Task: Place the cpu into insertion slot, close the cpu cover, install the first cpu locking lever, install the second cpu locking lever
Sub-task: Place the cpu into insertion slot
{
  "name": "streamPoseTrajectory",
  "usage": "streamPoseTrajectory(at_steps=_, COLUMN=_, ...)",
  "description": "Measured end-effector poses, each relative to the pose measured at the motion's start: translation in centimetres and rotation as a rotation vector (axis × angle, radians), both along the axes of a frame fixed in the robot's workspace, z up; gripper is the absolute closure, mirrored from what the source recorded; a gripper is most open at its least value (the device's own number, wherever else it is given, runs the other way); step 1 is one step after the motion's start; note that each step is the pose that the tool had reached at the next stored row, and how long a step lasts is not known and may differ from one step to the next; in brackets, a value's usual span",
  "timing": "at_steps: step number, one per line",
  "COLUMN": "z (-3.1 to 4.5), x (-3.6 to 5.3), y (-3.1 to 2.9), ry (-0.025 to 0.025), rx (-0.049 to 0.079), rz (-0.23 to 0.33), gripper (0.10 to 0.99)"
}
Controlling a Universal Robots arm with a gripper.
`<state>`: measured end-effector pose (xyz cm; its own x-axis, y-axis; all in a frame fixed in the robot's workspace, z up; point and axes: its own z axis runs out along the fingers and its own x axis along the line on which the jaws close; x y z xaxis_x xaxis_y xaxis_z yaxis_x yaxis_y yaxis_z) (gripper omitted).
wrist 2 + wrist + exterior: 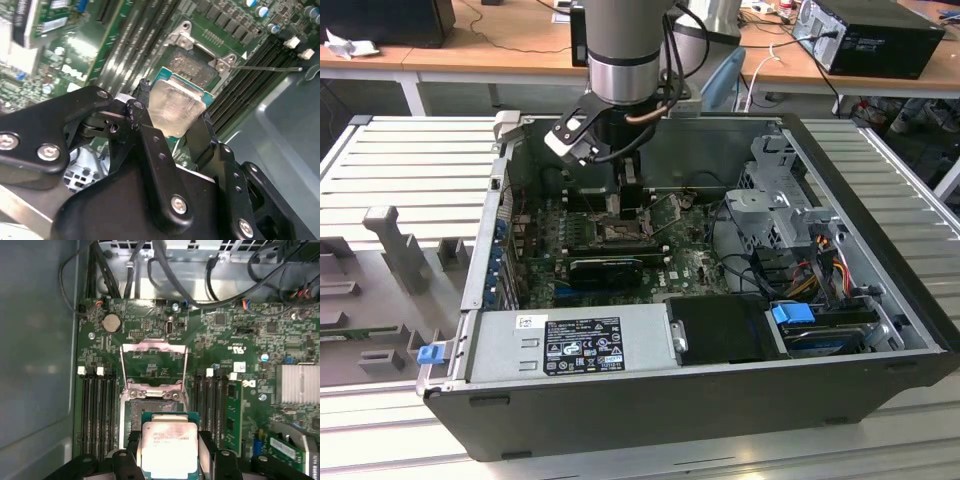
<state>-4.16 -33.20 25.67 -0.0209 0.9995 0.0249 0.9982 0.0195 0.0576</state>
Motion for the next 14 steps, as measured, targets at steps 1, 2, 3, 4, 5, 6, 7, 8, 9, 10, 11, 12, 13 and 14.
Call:
streamPoseTrajectory(at_steps=1, z=-0.24, x=-0.09, y=0.21, ry=0.0002, rx=0.000, rz=0.000, gripper=0.545)
streamPoseTrajectory(at_steps=2, z=-0.44, x=-0.11, y=0.34, ry=-0.0001, rx=0.000, rz=0.000, gripper=0.545)
streamPoseTrajectory(at_steps=3, z=-0.63, x=-0.11, y=0.42, ry=0.0000, rx=0.000, rz=0.000, gripper=0.545)
streamPoseTrajectory(at_steps=4, z=-0.82, x=-0.11, y=0.49, ry=0.0000, rx=0.000, rz=0.001, gripper=0.545)
streamPoseTrajectory(at_steps=5, z=-1.10, x=-0.11, y=0.56, ry=0.0001, rx=0.000, rz=0.003, gripper=0.545)
streamPoseTrajectory(at_steps=6, z=-1.28, x=-0.11, y=0.60, ry=0.0001, rx=0.000, rz=0.006, gripper=0.545)
streamPoseTrajectory(at_steps=7, z=-1.45, x=-0.11, y=0.62, ry=0.0001, rx=0.000, rz=0.010, gripper=0.545)
streamPoseTrajectory(at_steps=8, z=-1.61, x=-0.11, y=0.65, ry=0.0001, rx=0.000, rz=0.014, gripper=0.545)
streamPoseTrajectory(at_steps=9, z=-1.81, x=-0.11, y=0.67, ry=0.0001, rx=0.000, rz=0.018, gripper=0.545)
streamPoseTrajectory(at_steps=10, z=-2.09, x=-0.11, y=0.68, ry=0.0000, rx=0.000, rz=0.020, gripper=0.545)
streamPoseTrajectory(at_steps=11, z=-2.27, x=-0.11, y=0.68, ry=0.0000, rx=0.000, rz=0.021, gripper=0.545)
streamPoseTrajectory(at_steps=12, z=-2.54, x=-0.11, y=0.69, ry=0.0000, rx=0.000, rz=0.021, gripper=0.545)
streamPoseTrajectory(at_steps=13, z=-2.75, x=-0.13, y=0.71, ry=0.0000, rx=0.000, rz=0.021, gripper=0.545)
streamPoseTrajectory(at_steps=14, z=-2.91, x=-0.15, y=0.75, ry=0.0000, rx=0.000, rz=0.021, gripper=0.545)
